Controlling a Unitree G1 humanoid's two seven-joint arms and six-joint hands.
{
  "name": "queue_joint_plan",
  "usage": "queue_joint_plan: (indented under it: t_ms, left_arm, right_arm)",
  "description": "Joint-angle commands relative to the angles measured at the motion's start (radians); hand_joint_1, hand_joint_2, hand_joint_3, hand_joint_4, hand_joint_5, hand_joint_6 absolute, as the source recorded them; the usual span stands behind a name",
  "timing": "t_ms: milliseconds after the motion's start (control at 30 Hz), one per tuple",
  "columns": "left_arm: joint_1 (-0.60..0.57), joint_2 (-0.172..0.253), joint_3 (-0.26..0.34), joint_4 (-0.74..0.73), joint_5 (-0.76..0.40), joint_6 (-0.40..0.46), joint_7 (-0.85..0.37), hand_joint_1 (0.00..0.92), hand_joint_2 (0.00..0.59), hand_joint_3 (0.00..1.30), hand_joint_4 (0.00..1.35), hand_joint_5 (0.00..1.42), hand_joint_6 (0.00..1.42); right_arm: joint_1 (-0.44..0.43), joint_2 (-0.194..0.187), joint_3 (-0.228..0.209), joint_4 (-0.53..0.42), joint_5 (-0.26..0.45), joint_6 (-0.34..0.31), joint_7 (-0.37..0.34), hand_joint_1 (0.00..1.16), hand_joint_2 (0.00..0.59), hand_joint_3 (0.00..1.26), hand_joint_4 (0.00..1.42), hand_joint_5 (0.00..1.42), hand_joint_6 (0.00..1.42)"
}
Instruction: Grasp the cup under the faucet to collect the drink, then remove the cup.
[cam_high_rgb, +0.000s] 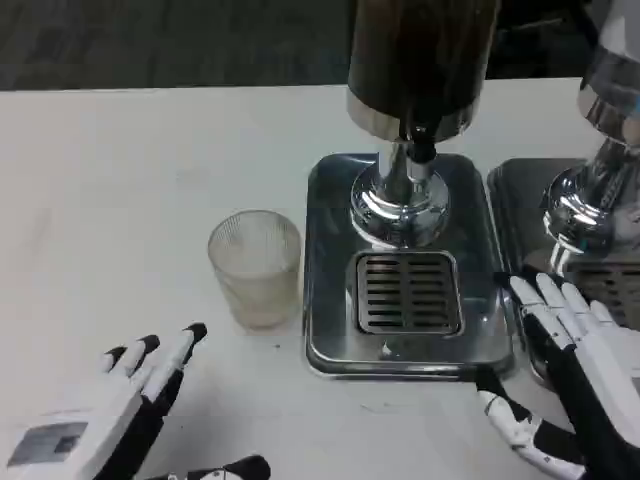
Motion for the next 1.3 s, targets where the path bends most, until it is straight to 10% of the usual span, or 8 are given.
queue_joint_plan:
  t_ms: [33, 600, 1300]
  left_arm:
    - [0.001, 0.012, -0.005, 0.007, -0.004, 0.01, -0.015, 0.0, 0.084, 0.0, 0.0, 0.0, 0.0]
    - [-0.007, 0.01, 0.007, 0.028, -0.039, -0.017, 0.021, 0.0, 0.083, 0.0, 0.0, 0.0, 0.0]
    - [-0.176, -0.016, 0.077, 0.393, -0.18, -0.368, 0.374, 0.0, 0.01, 0.0, 0.0, 0.0, 0.0]
  right_arm:
    - [-0.009, 0.004, -0.002, 0.009, 0.011, 0.007, -0.01, 0.4, 0.459, 0.08, 0.0, 0.0, 0.0]
    - [-0.016, 0.001, -0.005, 0.003, 0.026, 0.01, -0.008, 0.4, 0.458, 0.09, 0.0, 0.0, 0.0]
    - [-0.026, 0.064, 0.04, -0.009, -0.011, 0.019, -0.041, 0.41, 0.458, 0.11, 0.01, 0.0, 0.0]
